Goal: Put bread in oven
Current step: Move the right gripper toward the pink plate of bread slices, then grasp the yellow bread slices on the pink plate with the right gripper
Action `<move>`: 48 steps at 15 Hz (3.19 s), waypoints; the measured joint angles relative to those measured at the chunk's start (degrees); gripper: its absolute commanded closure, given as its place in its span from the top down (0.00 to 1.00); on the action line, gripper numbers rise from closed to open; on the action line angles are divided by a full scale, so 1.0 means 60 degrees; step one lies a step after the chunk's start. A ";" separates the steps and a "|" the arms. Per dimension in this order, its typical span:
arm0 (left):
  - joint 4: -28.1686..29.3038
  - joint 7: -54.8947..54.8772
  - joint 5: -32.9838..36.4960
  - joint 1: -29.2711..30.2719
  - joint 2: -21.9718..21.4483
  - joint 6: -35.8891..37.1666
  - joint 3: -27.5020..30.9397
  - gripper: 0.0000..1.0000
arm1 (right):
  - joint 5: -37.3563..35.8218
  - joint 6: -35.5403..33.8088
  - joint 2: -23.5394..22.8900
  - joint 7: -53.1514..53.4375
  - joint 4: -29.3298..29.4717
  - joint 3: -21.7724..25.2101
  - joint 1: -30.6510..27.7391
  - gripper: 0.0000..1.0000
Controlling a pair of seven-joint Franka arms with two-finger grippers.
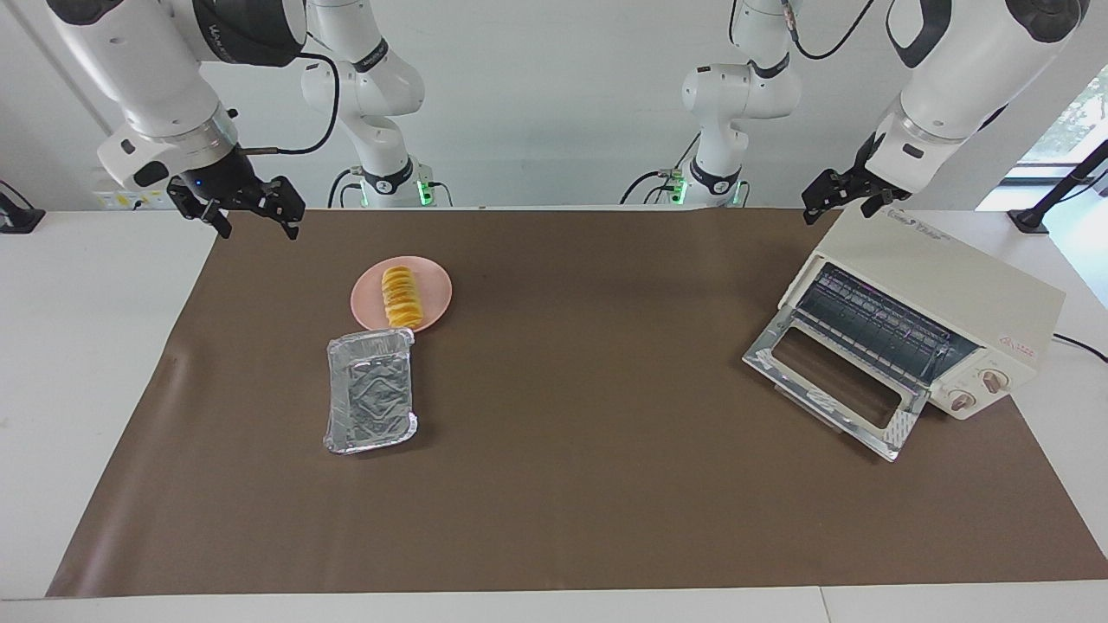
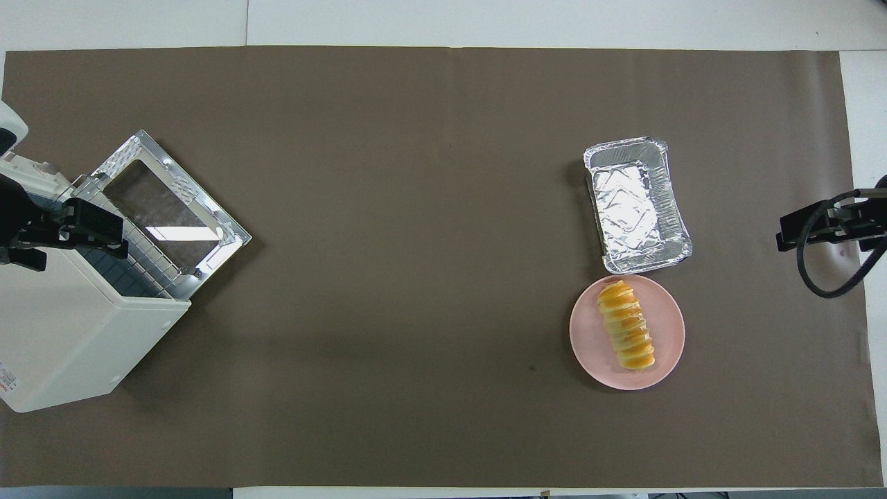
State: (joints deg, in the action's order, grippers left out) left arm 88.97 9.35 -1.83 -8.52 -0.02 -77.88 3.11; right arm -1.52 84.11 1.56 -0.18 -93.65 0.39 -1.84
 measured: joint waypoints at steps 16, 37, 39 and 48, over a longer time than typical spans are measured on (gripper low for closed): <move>0.0000 0.0000 0.0000 0.0000 0.0000 0.0000 0.0000 1.00 | 0.0035 0.1511 0.0652 0.0000 -0.2169 -0.0267 0.0384 1.00; 0.0000 0.0000 0.0000 0.0000 0.0000 0.0000 0.0000 1.00 | 0.0766 0.7917 0.1378 0.0324 -0.8822 -0.1236 0.1243 1.00; 0.0000 0.0000 0.0000 0.0000 0.0000 0.0000 0.0000 1.00 | 0.0766 0.7941 0.1380 0.0324 -0.8991 -0.1227 0.1237 0.99; 0.0000 0.0000 0.0000 0.0000 0.0000 0.0000 0.0000 1.00 | 0.0946 0.7942 0.1394 0.0325 -0.9121 -0.1212 0.0986 0.00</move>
State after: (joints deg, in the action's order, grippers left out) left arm 88.97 9.35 -1.83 -8.52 -0.02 -77.88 3.11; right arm 4.15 131.76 9.93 1.77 -148.38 -6.88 4.07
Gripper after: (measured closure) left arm 0.000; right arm 0.507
